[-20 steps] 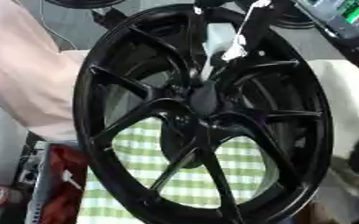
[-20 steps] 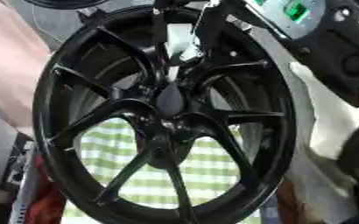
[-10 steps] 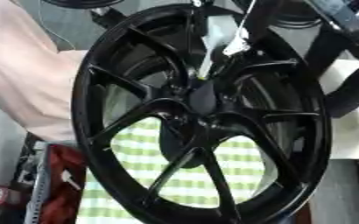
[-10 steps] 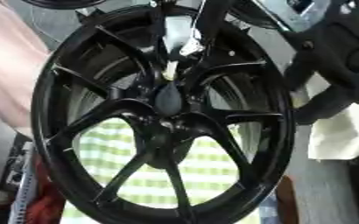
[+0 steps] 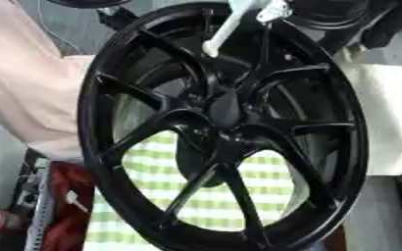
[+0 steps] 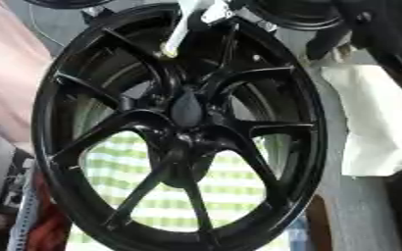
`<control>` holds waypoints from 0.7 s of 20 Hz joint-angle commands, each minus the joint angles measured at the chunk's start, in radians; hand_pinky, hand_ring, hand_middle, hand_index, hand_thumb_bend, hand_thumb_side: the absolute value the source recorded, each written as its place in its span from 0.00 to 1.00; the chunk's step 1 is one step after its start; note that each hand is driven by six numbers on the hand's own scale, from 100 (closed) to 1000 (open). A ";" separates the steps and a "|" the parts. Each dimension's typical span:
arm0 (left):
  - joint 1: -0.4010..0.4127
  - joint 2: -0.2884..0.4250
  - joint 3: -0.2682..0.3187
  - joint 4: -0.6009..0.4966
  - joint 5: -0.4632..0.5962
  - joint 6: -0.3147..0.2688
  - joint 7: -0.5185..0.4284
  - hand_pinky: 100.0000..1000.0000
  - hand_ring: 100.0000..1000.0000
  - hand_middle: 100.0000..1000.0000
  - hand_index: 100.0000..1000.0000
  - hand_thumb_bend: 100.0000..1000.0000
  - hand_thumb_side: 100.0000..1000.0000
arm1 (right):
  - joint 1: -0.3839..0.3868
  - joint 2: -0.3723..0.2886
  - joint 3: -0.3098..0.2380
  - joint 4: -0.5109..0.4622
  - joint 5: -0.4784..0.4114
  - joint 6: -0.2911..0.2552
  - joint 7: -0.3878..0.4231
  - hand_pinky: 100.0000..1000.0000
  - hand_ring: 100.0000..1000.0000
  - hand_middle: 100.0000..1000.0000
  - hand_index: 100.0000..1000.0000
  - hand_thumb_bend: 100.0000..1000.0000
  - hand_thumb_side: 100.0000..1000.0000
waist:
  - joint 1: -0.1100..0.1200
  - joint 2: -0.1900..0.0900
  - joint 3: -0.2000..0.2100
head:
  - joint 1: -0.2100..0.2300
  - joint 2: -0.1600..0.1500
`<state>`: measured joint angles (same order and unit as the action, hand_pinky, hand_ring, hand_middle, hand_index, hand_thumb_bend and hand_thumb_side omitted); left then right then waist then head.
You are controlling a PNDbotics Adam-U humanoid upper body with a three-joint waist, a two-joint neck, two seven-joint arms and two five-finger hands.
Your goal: Pull the pin out of the wheel hub.
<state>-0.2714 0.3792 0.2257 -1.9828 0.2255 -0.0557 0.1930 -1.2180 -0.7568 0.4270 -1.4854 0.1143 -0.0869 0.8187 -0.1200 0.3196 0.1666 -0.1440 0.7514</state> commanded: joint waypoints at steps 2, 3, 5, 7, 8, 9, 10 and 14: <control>0.004 0.030 0.014 -0.017 -0.010 -0.002 0.010 0.82 0.60 0.59 0.78 0.01 0.77 | 0.002 -0.091 -0.101 -0.007 0.017 -0.017 -0.007 0.74 0.57 0.24 0.48 0.30 0.00 | 0.007 -0.036 -0.012 | 0.012 0.011; 0.006 0.031 0.016 -0.017 -0.011 -0.002 0.012 0.82 0.60 0.59 0.78 0.01 0.77 | 0.018 -0.112 -0.127 0.000 0.023 -0.020 -0.016 0.73 0.57 0.24 0.48 0.30 0.00 | 0.007 -0.037 -0.016 | 0.015 0.011; 0.008 0.032 0.018 -0.017 -0.013 -0.003 0.015 0.82 0.60 0.59 0.78 0.01 0.77 | 0.064 -0.162 -0.185 0.018 0.043 -0.024 -0.044 0.73 0.56 0.24 0.48 0.30 0.00 | 0.009 -0.038 -0.024 | 0.021 0.010; 0.009 0.033 0.019 -0.017 -0.014 -0.005 0.017 0.82 0.60 0.59 0.78 0.01 0.76 | 0.122 -0.214 -0.240 0.036 0.062 -0.028 -0.079 0.73 0.56 0.24 0.48 0.30 0.00 | 0.011 -0.037 -0.029 | 0.026 0.007; 0.010 0.033 0.020 -0.017 -0.015 -0.005 0.018 0.82 0.60 0.59 0.78 0.01 0.77 | 0.158 -0.242 -0.269 0.044 0.070 -0.029 -0.097 0.73 0.56 0.24 0.48 0.30 0.00 | 0.012 -0.036 -0.032 | 0.029 0.005; 0.011 0.033 0.020 -0.017 -0.016 -0.005 0.019 0.82 0.60 0.59 0.78 0.01 0.77 | 0.197 -0.270 -0.299 0.050 0.076 -0.030 -0.117 0.73 0.56 0.24 0.48 0.30 0.00 | 0.014 -0.036 -0.034 | 0.031 0.004; 0.011 0.032 0.021 -0.017 -0.016 -0.006 0.020 0.82 0.60 0.59 0.78 0.01 0.76 | 0.238 -0.296 -0.330 0.053 0.080 -0.030 -0.138 0.73 0.56 0.24 0.48 0.30 0.00 | 0.016 -0.035 -0.037 | 0.034 0.002; 0.008 0.031 0.022 -0.017 -0.016 -0.009 0.021 0.82 0.60 0.59 0.78 0.00 0.76 | 0.413 -0.379 -0.457 0.049 0.089 -0.019 -0.229 0.73 0.56 0.23 0.48 0.30 0.00 | 0.023 -0.030 -0.051 | 0.043 -0.004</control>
<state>-0.2559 0.3807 0.2385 -1.9828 0.2101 -0.0620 0.2116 -0.7945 -1.0672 0.0225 -1.4330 0.1954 -0.1086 0.6173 -0.1010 0.3116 0.1161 -0.1052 0.7539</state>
